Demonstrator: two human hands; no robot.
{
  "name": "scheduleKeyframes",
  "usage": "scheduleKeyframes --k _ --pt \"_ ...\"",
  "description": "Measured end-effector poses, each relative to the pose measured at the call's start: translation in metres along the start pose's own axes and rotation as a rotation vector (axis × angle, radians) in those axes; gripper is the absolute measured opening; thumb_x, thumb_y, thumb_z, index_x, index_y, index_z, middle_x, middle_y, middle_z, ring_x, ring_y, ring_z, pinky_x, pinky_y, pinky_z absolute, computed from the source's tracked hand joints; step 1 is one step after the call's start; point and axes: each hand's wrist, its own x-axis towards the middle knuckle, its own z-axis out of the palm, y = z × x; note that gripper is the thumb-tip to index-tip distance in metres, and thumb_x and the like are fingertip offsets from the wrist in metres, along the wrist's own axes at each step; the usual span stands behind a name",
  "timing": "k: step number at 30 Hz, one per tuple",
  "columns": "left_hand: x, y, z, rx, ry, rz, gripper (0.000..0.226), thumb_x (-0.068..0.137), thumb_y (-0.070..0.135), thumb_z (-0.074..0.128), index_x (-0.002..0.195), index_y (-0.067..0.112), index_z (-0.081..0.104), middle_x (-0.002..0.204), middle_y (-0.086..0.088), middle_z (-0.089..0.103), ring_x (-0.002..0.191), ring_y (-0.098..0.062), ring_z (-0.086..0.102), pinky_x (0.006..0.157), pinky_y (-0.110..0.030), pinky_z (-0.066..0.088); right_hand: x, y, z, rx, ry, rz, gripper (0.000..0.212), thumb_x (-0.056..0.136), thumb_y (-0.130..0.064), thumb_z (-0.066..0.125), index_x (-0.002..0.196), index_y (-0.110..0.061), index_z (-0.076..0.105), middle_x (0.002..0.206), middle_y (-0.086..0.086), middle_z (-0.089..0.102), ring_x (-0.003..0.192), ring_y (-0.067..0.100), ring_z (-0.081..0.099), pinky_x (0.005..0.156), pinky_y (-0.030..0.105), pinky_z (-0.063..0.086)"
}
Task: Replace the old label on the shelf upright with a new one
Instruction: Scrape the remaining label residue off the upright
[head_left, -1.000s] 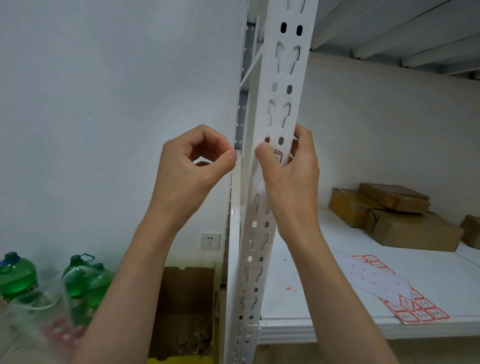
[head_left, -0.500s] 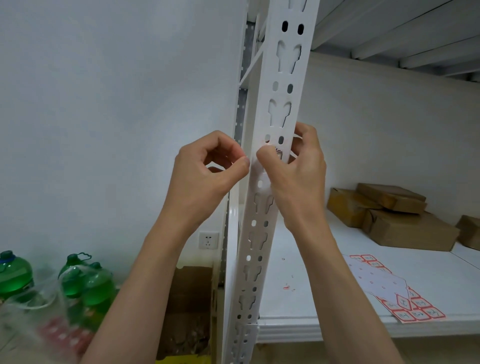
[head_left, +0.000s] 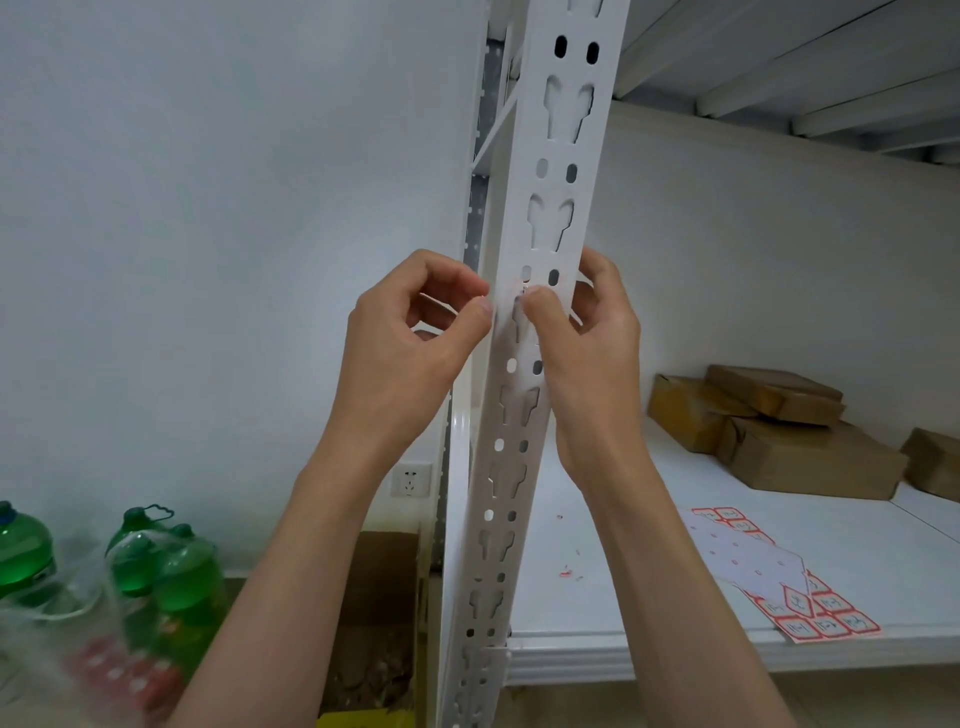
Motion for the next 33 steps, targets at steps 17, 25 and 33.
scheduleKeyframes --k 17,25,33 --pt "-0.001 0.0002 0.0025 -0.063 -0.06 -0.015 0.006 0.094 0.022 0.068 0.099 0.022 0.065 0.089 0.011 0.067 0.079 -0.012 0.065 0.066 -0.017 0.05 0.0039 0.002 0.0071 0.004 0.007 -0.05 0.029 0.091 -0.019 0.065 0.11 -0.035 0.051 0.074 -0.043 0.058 0.081 -0.01 0.062 0.067 0.009 0.05" --pt "-0.0009 -0.0014 0.0031 -0.071 -0.061 -0.021 0.01 0.091 0.029 0.067 0.099 0.023 0.065 0.09 0.01 0.068 0.078 -0.013 0.065 0.066 -0.018 0.05 0.0052 0.0021 0.0072 -0.031 -0.018 -0.08 0.028 0.091 -0.017 0.064 0.101 -0.038 0.048 0.074 -0.043 0.057 0.08 -0.008 0.061 0.069 0.011 0.053" --pt "-0.0007 -0.0019 0.0037 -0.065 -0.058 -0.025 0.006 0.095 0.021 0.068 0.1 0.02 0.065 0.091 0.007 0.068 0.079 -0.014 0.065 0.067 -0.02 0.051 0.006 0.0005 0.0066 -0.079 -0.048 -0.103 0.028 0.092 -0.018 0.061 0.109 -0.031 0.044 0.073 -0.043 0.055 0.076 -0.007 0.059 0.069 0.019 0.054"
